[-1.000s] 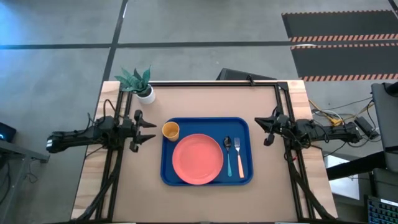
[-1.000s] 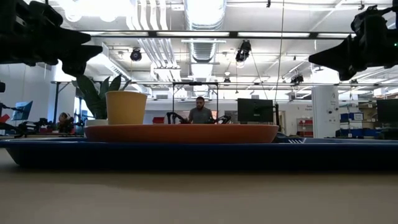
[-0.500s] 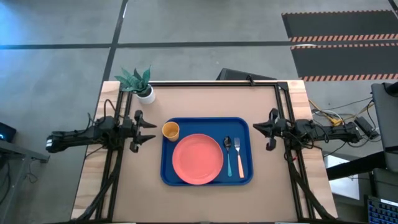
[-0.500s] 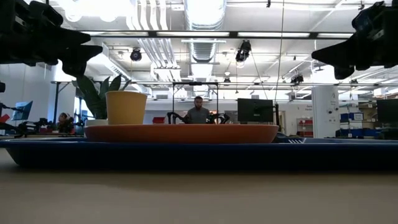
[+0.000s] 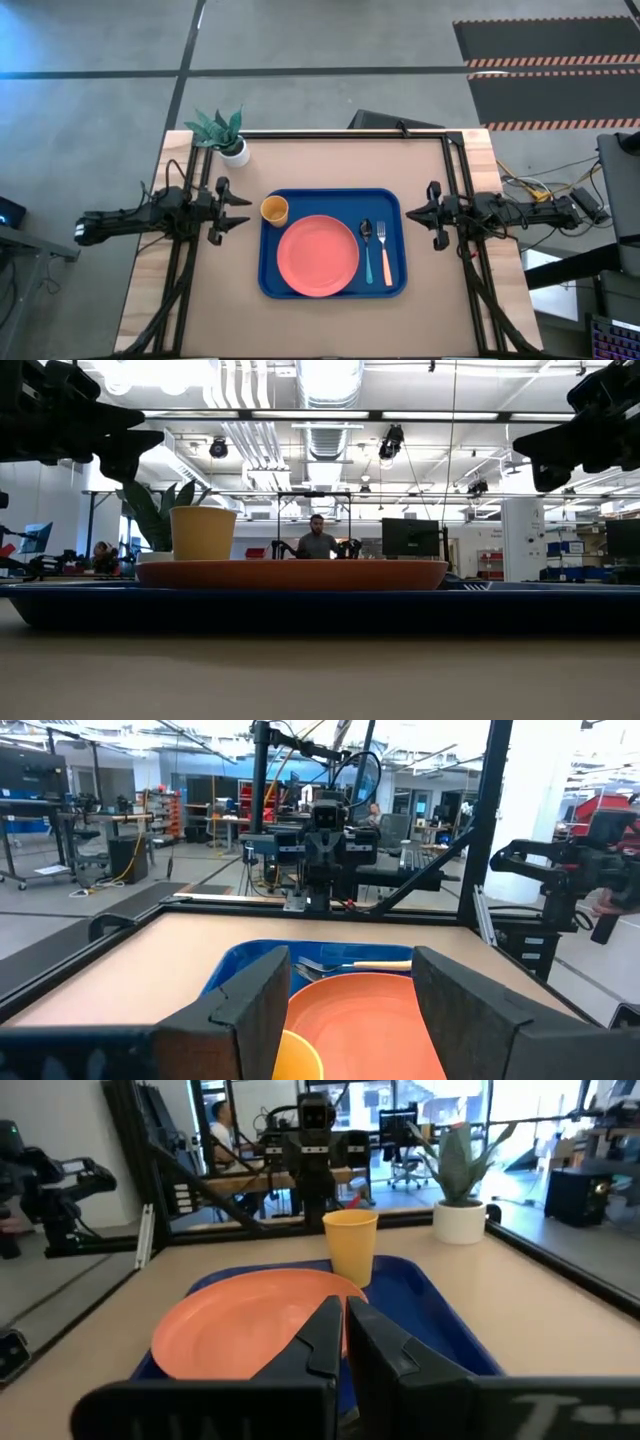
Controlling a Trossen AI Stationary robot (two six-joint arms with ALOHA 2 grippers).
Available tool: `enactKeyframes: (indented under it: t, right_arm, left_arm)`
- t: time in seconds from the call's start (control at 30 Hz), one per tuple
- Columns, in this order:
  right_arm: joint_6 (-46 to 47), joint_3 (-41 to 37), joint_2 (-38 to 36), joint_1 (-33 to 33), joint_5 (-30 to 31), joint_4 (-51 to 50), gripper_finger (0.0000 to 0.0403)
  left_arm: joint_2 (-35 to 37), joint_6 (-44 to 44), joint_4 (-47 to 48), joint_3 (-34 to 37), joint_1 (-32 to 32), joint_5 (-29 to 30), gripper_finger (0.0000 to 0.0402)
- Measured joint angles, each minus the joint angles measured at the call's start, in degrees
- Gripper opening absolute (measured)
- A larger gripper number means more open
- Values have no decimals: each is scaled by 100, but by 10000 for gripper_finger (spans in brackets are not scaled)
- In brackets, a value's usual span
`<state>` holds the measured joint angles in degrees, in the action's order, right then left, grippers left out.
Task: Pick and place plate/cup/fork/spoon on tray
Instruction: Return to Home Position
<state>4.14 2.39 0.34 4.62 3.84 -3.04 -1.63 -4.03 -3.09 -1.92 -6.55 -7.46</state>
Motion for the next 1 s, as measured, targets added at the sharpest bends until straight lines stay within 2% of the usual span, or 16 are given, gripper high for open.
enactKeyframes:
  t: [0.1, 0.27, 1.0]
  right_arm:
    - [35, 0, 20, 0, 16, -6, 9]
    - [34, 0, 20, 0, 46, -16, 9]
    - [335, -2, 22, 0, 59, -36, 9]
  left_arm:
    - [-14, 0, -2, -1, 0, 14, 194]
    - [-64, 0, 14, -1, -1, 355, 194]
    - [-74, 0, 9, -1, 0, 380, 194]
